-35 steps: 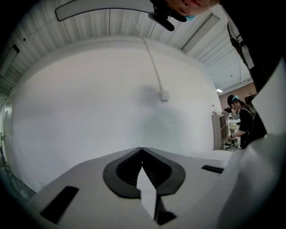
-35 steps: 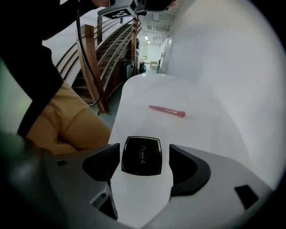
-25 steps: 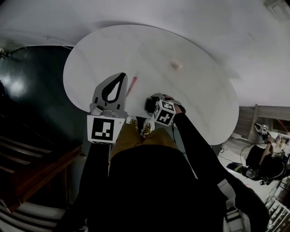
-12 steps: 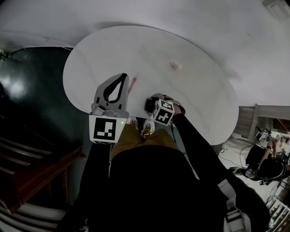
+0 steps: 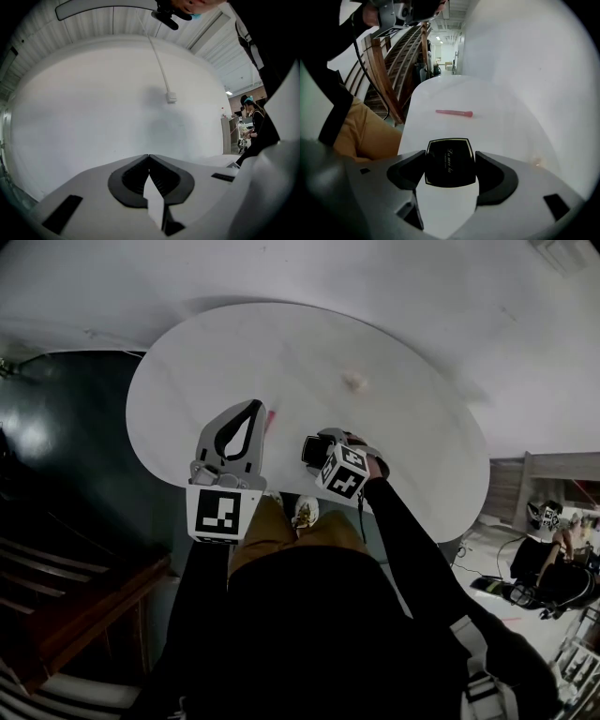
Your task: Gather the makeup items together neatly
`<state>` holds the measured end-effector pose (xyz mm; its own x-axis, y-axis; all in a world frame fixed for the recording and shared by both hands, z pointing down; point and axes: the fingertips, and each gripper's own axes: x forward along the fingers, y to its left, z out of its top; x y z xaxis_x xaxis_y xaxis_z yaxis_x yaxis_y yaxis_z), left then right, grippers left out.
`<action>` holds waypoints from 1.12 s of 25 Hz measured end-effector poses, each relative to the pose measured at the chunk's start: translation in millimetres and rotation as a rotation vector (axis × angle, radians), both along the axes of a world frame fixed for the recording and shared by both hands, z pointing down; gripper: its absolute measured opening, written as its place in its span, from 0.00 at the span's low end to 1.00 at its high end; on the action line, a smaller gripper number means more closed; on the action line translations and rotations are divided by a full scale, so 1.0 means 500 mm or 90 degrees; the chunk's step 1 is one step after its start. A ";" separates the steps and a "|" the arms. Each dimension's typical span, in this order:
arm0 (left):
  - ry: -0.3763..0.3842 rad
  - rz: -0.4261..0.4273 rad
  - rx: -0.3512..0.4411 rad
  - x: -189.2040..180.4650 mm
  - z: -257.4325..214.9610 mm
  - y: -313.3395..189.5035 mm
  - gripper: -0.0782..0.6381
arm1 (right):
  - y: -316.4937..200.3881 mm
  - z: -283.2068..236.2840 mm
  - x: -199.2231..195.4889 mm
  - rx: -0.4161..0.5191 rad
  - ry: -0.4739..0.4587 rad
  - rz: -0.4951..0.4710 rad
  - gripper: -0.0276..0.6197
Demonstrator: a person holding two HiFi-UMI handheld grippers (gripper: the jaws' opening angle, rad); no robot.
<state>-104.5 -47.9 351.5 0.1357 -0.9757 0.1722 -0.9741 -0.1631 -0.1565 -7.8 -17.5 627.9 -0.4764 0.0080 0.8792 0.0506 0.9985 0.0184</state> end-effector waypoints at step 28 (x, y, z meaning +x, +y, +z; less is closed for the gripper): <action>0.041 0.091 -0.037 -0.110 0.038 -0.172 0.13 | -0.266 0.055 -0.113 0.011 0.079 0.043 0.56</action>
<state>-159.5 -133.9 370.4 0.2845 -0.9345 0.2141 -0.9483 -0.3071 -0.0804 -64.2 -150.7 655.3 -0.3634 -0.0361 0.9309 -0.0145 0.9993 0.0330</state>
